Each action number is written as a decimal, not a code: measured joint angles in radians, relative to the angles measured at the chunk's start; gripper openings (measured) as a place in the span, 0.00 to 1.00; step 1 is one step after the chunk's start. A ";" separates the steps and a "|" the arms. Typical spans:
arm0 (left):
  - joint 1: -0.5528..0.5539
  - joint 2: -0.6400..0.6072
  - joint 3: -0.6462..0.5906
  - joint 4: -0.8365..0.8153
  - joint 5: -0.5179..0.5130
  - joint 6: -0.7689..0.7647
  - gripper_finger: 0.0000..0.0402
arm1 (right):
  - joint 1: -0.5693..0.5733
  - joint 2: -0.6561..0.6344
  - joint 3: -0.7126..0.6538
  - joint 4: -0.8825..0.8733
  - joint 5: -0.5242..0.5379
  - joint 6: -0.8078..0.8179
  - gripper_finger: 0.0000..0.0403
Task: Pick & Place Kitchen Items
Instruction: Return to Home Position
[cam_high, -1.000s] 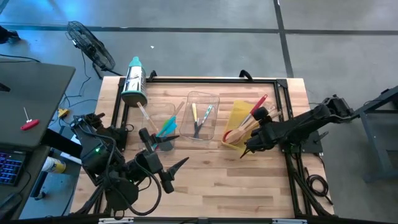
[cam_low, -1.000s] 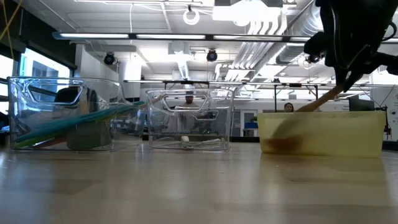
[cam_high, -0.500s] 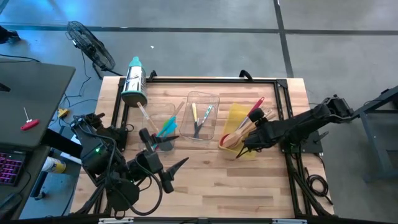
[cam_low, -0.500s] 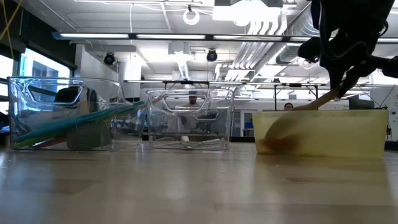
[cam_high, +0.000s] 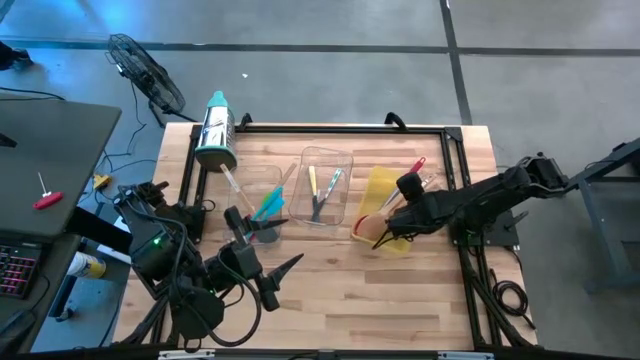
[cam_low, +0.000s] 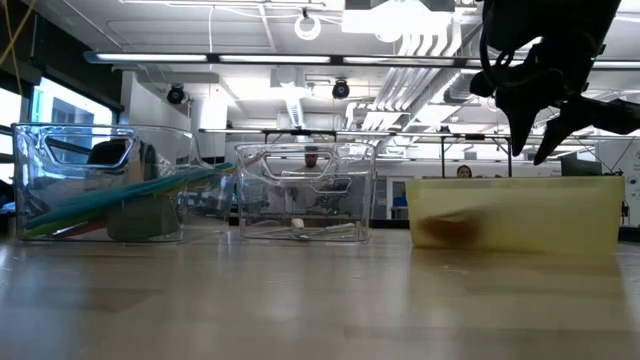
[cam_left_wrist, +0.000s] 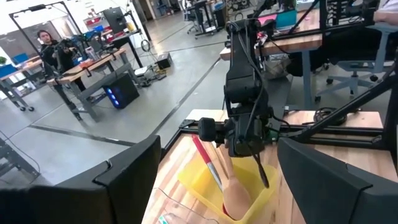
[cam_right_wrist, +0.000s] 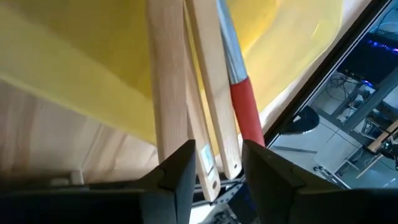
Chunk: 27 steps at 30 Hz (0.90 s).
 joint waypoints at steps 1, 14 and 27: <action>0.000 0.000 0.000 0.000 0.000 0.000 0.78 | 0.000 0.000 0.000 0.006 0.000 0.003 0.31; 0.001 0.001 0.000 -0.003 -0.009 0.166 0.77 | 0.028 0.000 0.000 -0.047 0.047 0.176 0.28; 0.070 -0.032 0.000 -0.098 -0.049 0.384 0.05 | 0.028 -0.047 0.074 -0.295 -0.066 0.395 0.01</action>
